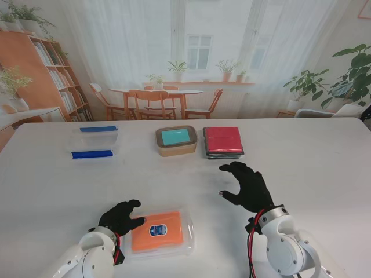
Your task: Pair container bodies with their lids
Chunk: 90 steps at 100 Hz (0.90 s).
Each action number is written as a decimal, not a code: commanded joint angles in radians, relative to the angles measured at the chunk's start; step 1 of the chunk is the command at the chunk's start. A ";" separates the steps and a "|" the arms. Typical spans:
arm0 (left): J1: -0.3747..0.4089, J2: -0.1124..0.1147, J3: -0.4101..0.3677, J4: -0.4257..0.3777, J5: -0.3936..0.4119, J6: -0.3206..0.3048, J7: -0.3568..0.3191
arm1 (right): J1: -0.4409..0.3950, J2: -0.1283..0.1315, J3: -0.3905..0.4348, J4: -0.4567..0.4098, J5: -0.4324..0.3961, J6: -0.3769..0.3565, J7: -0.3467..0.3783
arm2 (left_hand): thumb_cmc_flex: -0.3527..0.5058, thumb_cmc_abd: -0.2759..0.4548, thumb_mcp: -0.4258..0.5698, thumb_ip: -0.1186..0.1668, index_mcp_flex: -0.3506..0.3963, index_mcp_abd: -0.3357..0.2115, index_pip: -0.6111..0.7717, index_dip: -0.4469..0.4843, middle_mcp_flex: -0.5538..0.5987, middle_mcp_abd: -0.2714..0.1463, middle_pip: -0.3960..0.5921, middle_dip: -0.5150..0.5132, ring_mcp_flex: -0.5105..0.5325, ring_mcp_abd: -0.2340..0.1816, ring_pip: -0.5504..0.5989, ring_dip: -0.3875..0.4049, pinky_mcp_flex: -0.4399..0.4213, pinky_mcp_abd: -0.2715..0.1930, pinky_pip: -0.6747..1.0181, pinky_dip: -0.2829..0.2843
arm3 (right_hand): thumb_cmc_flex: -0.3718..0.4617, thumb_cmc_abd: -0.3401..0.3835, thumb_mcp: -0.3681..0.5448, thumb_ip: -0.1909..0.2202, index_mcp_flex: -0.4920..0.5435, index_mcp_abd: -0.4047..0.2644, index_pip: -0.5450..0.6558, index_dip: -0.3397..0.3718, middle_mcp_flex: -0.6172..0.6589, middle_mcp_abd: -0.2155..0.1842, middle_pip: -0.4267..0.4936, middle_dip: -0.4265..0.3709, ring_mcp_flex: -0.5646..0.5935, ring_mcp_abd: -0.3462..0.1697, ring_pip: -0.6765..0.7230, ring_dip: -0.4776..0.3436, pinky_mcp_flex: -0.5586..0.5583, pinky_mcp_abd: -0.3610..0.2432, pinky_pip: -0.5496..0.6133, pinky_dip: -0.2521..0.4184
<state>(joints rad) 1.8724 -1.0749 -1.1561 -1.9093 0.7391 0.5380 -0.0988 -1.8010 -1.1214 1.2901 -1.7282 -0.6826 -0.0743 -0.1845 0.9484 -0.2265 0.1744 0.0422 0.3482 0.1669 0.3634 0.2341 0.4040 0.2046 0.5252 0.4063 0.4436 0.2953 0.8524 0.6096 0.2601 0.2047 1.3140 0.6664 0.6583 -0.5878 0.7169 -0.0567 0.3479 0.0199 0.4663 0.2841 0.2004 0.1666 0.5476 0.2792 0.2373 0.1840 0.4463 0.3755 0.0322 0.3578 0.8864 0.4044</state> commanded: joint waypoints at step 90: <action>0.011 -0.022 -0.116 0.006 -0.073 -0.131 0.035 | 0.022 -0.002 -0.032 0.003 -0.018 0.063 0.004 | -0.039 0.009 -0.101 0.005 -0.021 -0.066 -0.017 0.012 -0.049 0.005 -0.030 -0.004 -0.029 0.074 -0.080 -0.043 -0.063 -0.008 -0.022 0.000 | -0.006 0.009 -0.023 0.030 -0.007 -0.038 -0.012 -0.011 -0.025 -0.009 -0.003 -0.006 -0.029 -0.007 0.004 0.007 -0.016 0.035 0.025 0.016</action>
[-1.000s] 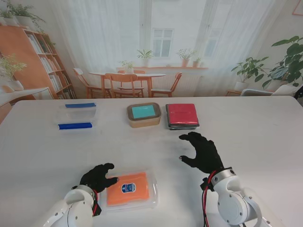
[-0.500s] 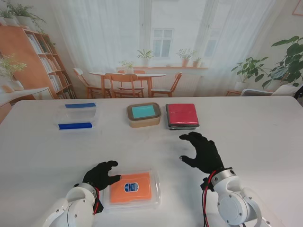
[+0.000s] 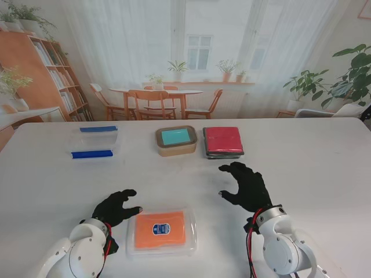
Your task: Pair container bodies with their lids
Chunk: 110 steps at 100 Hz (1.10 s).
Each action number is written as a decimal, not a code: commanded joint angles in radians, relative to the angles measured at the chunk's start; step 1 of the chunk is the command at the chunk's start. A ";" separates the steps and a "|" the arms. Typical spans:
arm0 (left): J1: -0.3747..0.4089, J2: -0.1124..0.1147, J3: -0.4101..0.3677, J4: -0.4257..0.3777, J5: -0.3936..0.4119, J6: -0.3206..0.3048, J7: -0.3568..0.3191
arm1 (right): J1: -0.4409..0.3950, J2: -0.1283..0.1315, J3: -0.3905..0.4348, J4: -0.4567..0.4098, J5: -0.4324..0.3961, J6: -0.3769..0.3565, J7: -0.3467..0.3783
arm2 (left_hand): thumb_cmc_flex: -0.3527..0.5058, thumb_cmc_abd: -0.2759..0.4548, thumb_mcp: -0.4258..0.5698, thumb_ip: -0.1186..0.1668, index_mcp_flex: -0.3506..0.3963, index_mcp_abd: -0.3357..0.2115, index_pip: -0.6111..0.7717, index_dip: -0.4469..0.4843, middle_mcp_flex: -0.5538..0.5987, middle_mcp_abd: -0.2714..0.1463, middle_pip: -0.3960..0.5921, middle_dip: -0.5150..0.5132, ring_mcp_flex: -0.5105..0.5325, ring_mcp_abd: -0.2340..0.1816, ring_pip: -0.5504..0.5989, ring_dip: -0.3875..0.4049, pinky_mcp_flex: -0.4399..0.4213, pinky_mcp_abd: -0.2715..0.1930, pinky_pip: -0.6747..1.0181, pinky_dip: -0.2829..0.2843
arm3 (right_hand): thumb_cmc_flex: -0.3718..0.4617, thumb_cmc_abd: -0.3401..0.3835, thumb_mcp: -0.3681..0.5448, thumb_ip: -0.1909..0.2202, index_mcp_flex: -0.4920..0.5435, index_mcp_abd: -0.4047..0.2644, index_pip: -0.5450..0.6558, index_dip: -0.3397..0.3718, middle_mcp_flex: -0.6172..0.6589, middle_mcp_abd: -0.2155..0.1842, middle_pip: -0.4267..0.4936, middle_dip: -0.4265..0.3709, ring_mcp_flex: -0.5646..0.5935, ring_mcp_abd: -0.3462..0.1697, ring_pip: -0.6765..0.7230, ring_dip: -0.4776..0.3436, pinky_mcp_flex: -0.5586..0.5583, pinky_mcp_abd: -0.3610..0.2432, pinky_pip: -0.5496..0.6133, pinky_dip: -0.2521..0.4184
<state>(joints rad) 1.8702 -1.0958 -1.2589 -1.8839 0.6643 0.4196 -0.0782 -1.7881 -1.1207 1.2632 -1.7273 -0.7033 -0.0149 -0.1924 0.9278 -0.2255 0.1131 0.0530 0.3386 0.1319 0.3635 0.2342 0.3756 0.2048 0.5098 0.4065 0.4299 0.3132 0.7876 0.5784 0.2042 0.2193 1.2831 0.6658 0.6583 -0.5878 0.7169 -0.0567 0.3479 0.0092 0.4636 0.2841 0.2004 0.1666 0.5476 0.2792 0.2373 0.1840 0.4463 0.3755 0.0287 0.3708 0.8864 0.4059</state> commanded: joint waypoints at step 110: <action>-0.440 0.033 -0.112 0.483 0.357 -0.265 0.131 | 0.097 0.000 -0.071 0.053 -0.007 0.085 0.039 | -0.011 -0.095 0.172 -0.010 -0.143 -0.060 -0.033 -0.009 -0.169 -0.135 -0.227 -0.157 -0.320 -0.215 -0.417 -0.215 -0.237 -0.225 -0.654 -0.350 | -0.003 0.006 -0.017 0.030 -0.014 -0.021 -0.006 -0.009 -0.028 -0.025 -0.003 -0.006 -0.037 -0.014 0.011 0.010 -0.014 0.014 0.019 0.020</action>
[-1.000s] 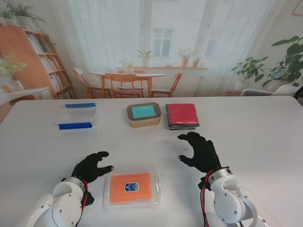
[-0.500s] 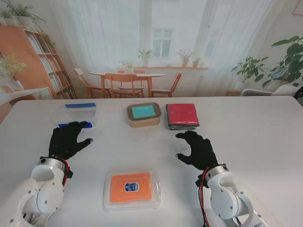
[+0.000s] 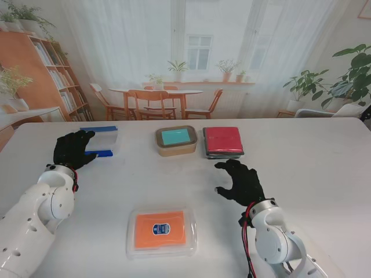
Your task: Pair container bodies with their lids
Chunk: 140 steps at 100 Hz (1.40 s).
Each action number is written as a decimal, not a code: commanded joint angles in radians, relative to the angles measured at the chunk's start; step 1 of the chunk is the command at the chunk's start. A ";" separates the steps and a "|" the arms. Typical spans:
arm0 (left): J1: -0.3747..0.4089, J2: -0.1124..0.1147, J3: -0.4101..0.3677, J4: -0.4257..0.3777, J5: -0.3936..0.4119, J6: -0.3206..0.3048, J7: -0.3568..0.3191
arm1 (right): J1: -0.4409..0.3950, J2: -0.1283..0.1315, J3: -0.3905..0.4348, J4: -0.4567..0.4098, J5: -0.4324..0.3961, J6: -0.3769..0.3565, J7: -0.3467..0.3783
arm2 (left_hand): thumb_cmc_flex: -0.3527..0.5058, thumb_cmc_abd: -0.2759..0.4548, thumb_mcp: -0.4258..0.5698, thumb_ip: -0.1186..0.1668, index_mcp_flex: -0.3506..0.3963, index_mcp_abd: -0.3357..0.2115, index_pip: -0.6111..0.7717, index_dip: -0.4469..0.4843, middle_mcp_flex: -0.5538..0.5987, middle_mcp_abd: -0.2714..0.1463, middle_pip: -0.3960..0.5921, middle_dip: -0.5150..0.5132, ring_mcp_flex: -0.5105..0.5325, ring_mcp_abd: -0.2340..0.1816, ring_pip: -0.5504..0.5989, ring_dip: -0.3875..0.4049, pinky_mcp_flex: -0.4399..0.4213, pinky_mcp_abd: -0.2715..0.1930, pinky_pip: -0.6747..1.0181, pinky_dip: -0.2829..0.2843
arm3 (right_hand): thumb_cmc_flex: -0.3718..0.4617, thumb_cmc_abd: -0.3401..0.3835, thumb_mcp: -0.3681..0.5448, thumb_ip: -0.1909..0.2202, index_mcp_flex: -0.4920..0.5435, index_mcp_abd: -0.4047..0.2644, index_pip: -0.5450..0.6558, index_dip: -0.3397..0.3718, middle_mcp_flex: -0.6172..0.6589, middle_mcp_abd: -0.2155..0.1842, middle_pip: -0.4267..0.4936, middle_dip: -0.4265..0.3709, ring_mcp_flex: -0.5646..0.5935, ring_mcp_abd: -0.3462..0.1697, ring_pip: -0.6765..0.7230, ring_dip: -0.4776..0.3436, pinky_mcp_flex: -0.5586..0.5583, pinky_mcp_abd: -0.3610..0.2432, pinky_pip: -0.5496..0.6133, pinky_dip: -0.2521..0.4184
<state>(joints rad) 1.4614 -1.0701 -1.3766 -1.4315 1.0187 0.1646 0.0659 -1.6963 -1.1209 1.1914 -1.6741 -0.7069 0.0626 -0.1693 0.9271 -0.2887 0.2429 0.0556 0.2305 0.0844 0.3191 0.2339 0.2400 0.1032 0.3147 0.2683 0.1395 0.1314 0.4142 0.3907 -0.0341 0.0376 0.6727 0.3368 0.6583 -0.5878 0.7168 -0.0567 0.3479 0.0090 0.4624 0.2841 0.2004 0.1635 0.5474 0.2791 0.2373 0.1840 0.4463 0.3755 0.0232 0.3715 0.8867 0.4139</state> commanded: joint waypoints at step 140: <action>-0.621 -0.011 0.612 0.762 -0.255 -0.111 0.033 | 0.014 0.009 -0.015 -0.017 -0.092 0.106 0.031 | 0.025 -0.173 0.348 -0.100 0.349 -0.011 0.267 0.127 0.402 0.015 0.235 0.124 0.399 0.073 0.311 0.077 0.217 -0.019 0.475 0.219 | -0.005 0.008 -0.015 0.029 -0.009 -0.028 0.000 -0.012 -0.028 -0.022 0.003 -0.003 -0.031 -0.019 0.011 0.009 -0.002 0.010 0.025 0.013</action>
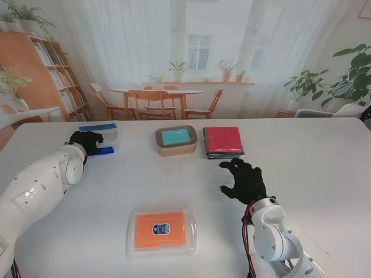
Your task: Pair container bodies with their lids
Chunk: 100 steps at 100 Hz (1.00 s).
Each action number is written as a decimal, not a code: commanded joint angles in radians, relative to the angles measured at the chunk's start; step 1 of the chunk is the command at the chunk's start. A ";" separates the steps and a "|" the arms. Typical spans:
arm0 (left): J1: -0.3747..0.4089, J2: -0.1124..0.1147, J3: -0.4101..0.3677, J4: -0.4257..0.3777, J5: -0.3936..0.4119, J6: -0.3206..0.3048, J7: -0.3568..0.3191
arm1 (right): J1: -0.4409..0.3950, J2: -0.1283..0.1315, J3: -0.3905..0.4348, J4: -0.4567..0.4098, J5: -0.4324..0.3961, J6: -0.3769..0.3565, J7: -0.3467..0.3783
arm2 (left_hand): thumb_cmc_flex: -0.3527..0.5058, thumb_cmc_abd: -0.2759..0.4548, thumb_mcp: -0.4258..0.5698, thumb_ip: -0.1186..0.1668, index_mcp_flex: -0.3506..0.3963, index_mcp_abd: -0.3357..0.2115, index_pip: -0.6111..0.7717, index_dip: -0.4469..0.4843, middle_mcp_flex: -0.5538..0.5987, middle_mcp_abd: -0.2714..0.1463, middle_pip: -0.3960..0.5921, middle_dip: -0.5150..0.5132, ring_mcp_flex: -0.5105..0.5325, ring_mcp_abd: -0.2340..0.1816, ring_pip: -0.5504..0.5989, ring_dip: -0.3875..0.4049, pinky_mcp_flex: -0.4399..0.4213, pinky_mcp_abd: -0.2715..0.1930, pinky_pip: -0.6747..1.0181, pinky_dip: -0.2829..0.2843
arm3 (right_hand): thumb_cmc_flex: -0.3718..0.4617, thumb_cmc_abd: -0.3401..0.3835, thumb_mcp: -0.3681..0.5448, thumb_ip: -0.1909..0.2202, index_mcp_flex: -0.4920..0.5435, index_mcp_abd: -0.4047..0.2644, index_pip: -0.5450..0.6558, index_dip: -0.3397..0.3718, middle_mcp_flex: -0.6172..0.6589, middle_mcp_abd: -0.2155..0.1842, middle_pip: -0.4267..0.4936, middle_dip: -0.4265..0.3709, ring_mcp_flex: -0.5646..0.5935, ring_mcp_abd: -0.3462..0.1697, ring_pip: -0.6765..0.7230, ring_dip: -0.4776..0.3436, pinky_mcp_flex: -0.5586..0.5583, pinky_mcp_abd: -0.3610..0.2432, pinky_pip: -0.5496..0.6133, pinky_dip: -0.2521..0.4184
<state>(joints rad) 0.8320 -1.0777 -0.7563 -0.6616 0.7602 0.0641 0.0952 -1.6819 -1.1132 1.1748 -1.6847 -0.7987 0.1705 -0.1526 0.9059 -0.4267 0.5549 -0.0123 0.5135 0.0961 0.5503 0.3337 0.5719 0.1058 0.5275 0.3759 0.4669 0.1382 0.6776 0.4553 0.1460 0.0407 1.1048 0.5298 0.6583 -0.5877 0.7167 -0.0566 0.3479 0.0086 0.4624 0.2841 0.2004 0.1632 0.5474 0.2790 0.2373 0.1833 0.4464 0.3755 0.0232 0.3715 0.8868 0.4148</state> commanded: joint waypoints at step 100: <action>0.530 0.030 -0.513 -0.619 0.121 -0.165 -0.147 | -0.069 -0.014 0.029 -0.019 0.033 -0.056 -0.074 | 0.213 -0.101 -0.068 -0.023 0.282 -0.062 0.261 -0.037 0.512 0.036 -0.195 0.239 0.333 0.106 0.153 0.039 0.250 0.069 0.200 0.069 | -0.008 0.015 -0.020 0.030 0.007 -0.010 -0.001 -0.009 -0.028 -0.015 0.009 -0.001 -0.030 -0.015 0.011 0.009 0.002 0.006 0.035 0.014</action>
<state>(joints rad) 1.3358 -1.0379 -1.2820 -1.2730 0.8925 -0.0870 -0.0482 -1.7332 -1.1250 1.2009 -1.6971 -0.7681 0.1212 -0.2337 1.0578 -0.5220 0.4505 -0.0409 0.7766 0.0519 0.7417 0.3043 1.0561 0.1179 0.3511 0.5988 0.7780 0.1849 0.8142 0.4853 0.4022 0.1403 1.2859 0.5934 0.6583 -0.5877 0.7167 -0.0566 0.3484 0.0081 0.4624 0.2841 0.2004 0.1631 0.5483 0.2790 0.2373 0.1832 0.4464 0.3755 0.0243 0.3715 0.8957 0.4152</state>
